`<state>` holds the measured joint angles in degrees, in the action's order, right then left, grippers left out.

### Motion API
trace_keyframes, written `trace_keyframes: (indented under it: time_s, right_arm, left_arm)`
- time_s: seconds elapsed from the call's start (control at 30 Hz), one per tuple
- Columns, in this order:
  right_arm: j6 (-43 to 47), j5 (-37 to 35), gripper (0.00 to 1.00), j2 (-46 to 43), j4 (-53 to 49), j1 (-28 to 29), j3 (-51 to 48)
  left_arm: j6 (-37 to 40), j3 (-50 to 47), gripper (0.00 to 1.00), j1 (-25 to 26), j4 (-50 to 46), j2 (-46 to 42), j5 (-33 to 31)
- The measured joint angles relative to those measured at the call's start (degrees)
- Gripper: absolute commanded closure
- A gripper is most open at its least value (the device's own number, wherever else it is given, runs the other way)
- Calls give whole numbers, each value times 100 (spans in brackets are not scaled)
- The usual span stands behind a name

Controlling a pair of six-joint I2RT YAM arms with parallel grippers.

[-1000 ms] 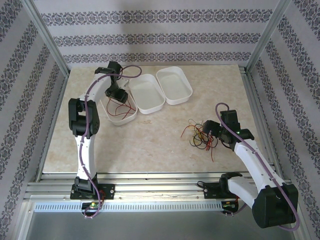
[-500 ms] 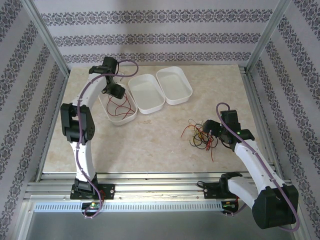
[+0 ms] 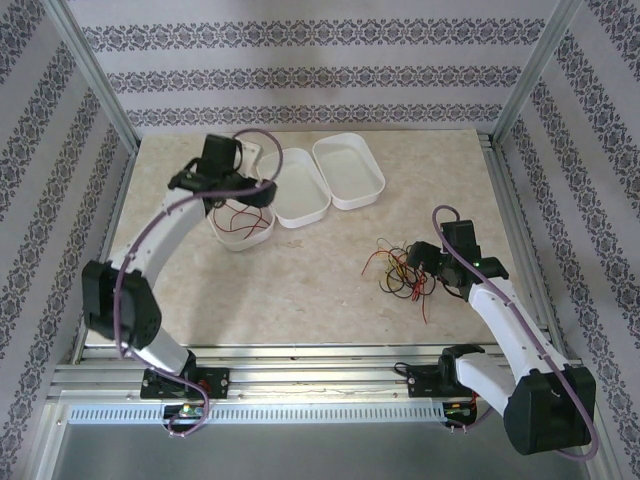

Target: Untangle the cables

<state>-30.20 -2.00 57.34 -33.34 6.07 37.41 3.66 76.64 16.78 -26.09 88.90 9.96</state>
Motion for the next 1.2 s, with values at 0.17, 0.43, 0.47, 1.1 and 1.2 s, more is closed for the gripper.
trace_keyframes:
  time_s: [0.17, 0.43, 0.47, 1.1, 1.2]
  right_arm:
    - [-96, 157, 19, 0, -122, -153, 0]
    - [-162, 358, 33, -168, -317, -334, -7]
    - [-175, 396, 34, -170, -315, -334, -15]
    - [-439, 868, 68, 293, 192, -334, -210]
    - [-442, 946, 87, 332, 256, -334, -229]
  left_arm:
    - [-116, -1045, 6, 1211, 1574, -103, 380]
    - [74, -1069, 5, 2581, 2942, 1335, 682]
    - [118, -1047, 4, 2680, 3097, 1491, 699]
    - [667, 787, 4, 3042, 3403, 3213, 1685]
    - [664, 780, 6, 3042, 3410, 3213, 1832]
